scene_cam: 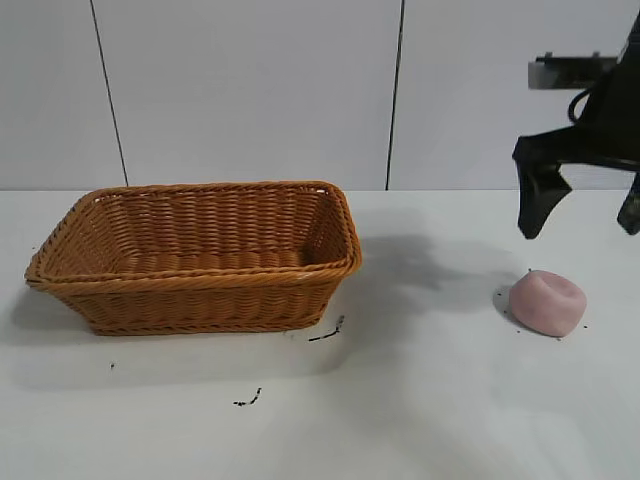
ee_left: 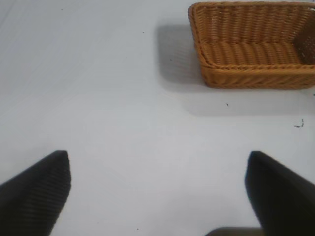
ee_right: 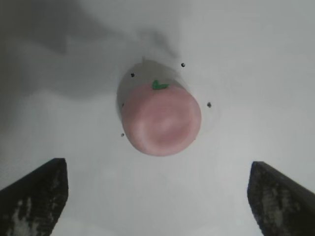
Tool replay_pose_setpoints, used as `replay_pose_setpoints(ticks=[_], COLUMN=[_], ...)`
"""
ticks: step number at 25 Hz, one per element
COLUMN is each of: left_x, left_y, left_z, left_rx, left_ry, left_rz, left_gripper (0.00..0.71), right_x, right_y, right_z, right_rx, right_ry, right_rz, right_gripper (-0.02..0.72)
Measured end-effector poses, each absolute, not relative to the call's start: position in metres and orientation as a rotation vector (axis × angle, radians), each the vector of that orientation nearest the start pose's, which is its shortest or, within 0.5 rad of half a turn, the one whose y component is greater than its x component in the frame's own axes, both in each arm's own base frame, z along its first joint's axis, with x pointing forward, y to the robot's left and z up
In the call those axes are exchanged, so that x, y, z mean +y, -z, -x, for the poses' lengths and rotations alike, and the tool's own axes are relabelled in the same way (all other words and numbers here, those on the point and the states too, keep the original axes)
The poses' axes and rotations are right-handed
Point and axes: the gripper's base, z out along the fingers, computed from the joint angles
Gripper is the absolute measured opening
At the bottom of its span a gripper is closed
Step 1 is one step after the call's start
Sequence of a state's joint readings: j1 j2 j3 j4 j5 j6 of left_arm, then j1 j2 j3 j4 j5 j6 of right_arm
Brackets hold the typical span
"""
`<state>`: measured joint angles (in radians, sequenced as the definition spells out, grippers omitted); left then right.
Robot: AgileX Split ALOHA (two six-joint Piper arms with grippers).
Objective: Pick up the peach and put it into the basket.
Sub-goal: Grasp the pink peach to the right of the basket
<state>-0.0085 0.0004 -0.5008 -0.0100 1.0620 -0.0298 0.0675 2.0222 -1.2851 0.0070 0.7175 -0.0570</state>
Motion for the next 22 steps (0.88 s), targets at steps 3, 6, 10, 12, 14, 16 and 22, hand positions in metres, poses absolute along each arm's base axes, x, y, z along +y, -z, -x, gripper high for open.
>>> replay_pose_setpoints(ticks=[3,6,10,12,14,16,22], left_x=[-0.001,-0.001,-0.001,-0.001,-0.001,-0.001,-0.001], left_y=[-0.277,-0.277,-0.277,-0.277,-0.277,-0.277,-0.277], left_z=[0.005,0.005,0.005,0.005,0.005,0.005,0.005], left_rx=[2.045,2.045,2.045,2.045,2.045,2.045,2.045], left_ry=[0.036,0.036,0.036,0.036,0.036,0.036,0.036], left_rz=[0.021,0.021,0.021,0.021,0.021,0.021,0.021], left_gripper=[0.693,0.693,0.693,0.693,0.693,0.693,0.693], right_x=[0.027,0.027,0.027,0.027,0.027,0.027,0.026], right_y=[-0.128,-0.123,-0.118,-0.115,-0.110,-0.107,-0.106], right_z=[-0.389,-0.390,-0.390,-0.391,-0.391,-0.391,-0.391], right_rx=[2.945,2.953,2.963,2.967,2.972,2.980,2.980], right_ry=[-0.009,-0.009,-0.009,-0.009,-0.009,-0.009,-0.002], right_rz=[0.173,0.172,0.173,0.173,0.173,0.174,0.181], right_gripper=[0.687,0.687,0.687,0.682,0.669,0.660,0.261])
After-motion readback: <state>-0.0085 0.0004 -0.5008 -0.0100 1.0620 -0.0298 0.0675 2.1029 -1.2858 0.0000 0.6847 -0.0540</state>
